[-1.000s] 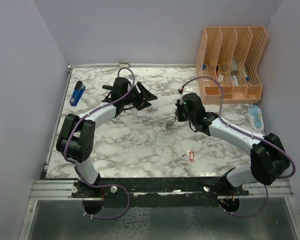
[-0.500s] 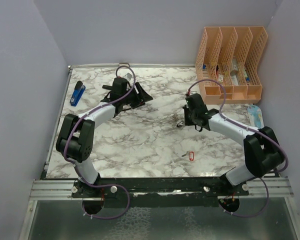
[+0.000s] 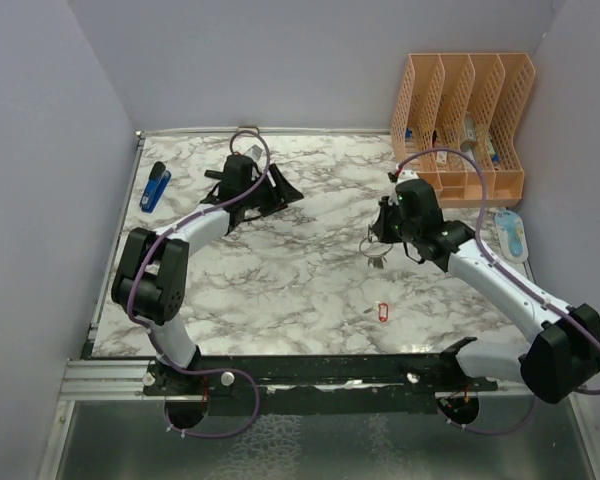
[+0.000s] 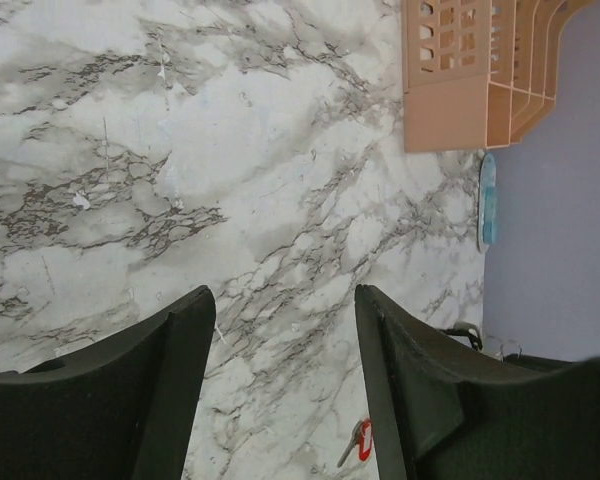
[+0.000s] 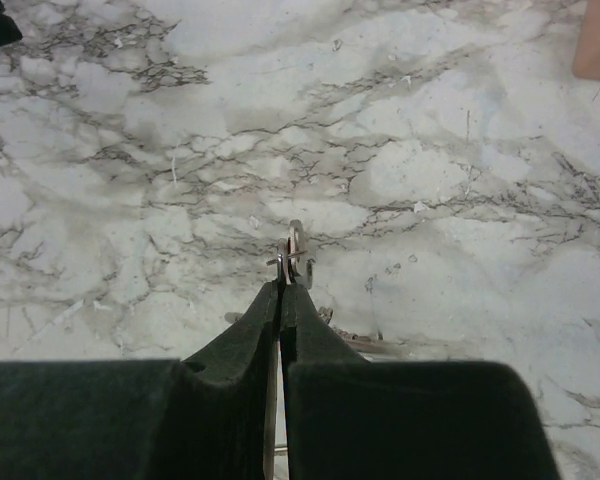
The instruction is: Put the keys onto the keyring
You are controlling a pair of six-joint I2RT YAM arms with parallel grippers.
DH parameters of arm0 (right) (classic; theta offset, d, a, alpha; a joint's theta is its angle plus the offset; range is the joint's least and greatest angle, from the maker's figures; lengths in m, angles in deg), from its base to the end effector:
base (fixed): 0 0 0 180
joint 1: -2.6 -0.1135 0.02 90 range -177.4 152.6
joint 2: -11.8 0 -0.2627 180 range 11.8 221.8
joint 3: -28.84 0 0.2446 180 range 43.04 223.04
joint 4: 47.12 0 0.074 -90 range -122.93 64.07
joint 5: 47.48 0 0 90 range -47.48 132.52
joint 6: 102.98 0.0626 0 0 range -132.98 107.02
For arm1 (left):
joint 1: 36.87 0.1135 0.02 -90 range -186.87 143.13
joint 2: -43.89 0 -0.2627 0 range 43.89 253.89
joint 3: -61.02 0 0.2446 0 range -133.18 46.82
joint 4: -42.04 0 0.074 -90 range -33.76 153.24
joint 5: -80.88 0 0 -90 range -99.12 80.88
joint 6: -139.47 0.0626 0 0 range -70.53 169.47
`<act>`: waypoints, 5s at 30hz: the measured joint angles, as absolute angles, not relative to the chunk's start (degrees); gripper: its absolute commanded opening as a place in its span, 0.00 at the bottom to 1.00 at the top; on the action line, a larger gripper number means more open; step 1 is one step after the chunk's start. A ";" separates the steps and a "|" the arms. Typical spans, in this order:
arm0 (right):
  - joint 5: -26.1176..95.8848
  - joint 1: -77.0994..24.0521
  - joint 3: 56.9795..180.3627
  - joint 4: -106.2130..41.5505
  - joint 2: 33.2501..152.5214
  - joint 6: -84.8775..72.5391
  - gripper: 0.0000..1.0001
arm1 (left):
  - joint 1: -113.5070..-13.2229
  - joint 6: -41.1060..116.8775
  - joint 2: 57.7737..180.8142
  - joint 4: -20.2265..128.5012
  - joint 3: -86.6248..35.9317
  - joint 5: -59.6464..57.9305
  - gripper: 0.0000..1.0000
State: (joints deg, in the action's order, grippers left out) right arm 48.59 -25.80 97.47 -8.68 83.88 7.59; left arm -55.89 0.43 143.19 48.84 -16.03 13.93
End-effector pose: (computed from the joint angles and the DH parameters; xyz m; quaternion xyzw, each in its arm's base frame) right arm 0.2536 0.1296 0.2578 -0.0407 0.9112 0.1247 0.3905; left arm 0.3738 -0.1548 0.2162 -0.1208 0.8419 -0.4208 0.3155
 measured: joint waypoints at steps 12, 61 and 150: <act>41.88 -25.95 94.48 -8.17 92.38 13.78 0.01 | -55.26 0.54 141.82 48.58 -15.59 13.73 0.61; 32.13 -33.25 124.36 -3.74 122.83 22.00 0.19 | -51.17 0.19 139.70 47.77 -12.99 13.80 0.61; 34.49 9.32 96.44 -5.14 88.23 7.11 0.03 | -105.24 66.37 170.58 -31.92 7.38 0.62 0.58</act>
